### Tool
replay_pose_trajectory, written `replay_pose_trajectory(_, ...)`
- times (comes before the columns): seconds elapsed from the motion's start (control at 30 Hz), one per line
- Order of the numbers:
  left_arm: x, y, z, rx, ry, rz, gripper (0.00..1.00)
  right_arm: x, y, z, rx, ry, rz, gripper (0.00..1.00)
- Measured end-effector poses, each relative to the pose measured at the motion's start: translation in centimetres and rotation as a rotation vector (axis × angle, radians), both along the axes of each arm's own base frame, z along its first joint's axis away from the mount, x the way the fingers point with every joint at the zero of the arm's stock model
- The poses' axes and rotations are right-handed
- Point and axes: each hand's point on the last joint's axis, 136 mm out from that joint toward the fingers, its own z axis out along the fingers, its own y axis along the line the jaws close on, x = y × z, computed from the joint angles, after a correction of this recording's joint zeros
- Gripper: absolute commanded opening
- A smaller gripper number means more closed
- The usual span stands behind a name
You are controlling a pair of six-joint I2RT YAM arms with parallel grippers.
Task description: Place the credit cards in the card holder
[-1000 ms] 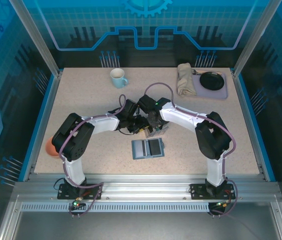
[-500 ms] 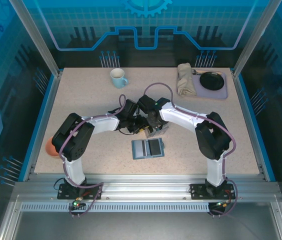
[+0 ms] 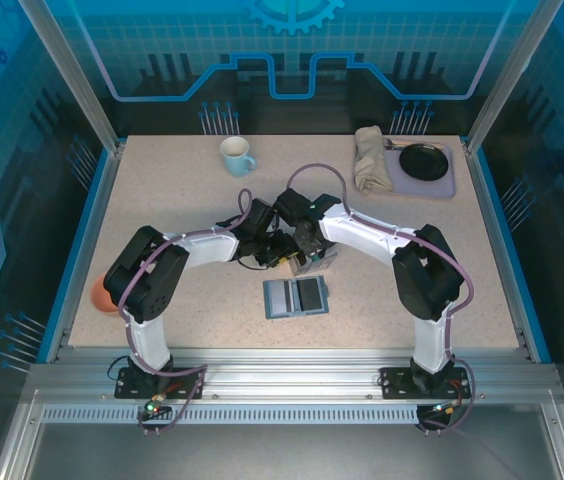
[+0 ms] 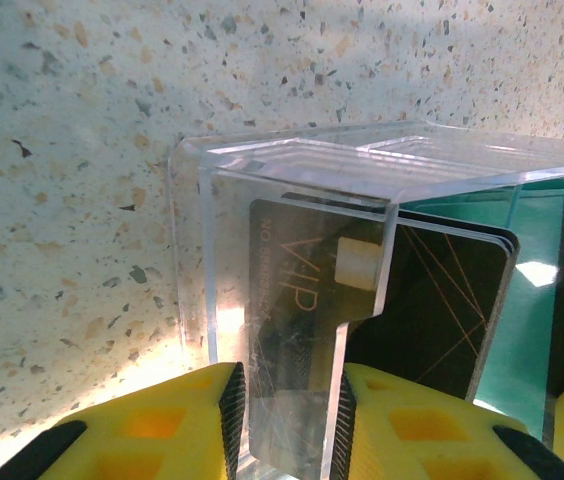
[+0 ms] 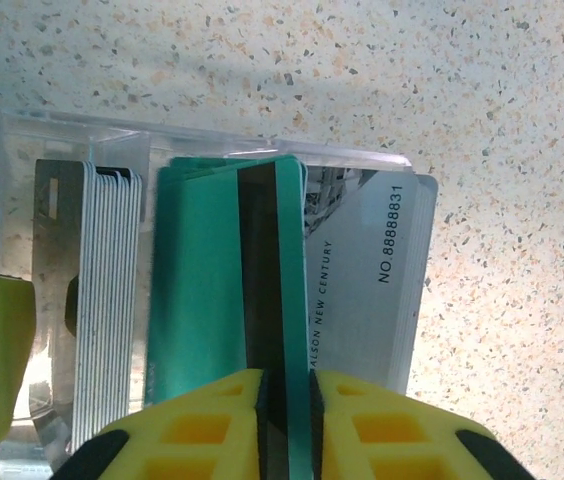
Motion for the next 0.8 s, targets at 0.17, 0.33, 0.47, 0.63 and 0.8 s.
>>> replay_pose_trajectory(0.17,0.0,0.0,0.0,0.000,0.001,0.000,0.31,0.0,0.1,0.2,0.004,-0.002,0.002,0.12)
replay_pose_trajectory(0.33,0.0,0.0,-0.1,0.000,-0.001,0.000,0.31,-0.2,0.4,1.0,0.038,-0.005,0.005,0.08)
replay_pose_trajectory(0.47,0.0,0.0,-0.1,-0.001,-0.002,0.000,0.33,-0.8,1.0,2.5,0.109,-0.005,0.010,0.08)
replay_pose_trajectory(0.63,-0.1,0.0,0.0,-0.001,-0.001,0.000,0.34,-1.5,1.6,5.1,0.208,-0.020,0.011,0.04)
replay_pose_trajectory(0.8,-0.6,0.3,0.3,0.004,0.006,0.000,0.39,-2.8,1.3,6.7,0.312,-0.011,-0.016,0.00)
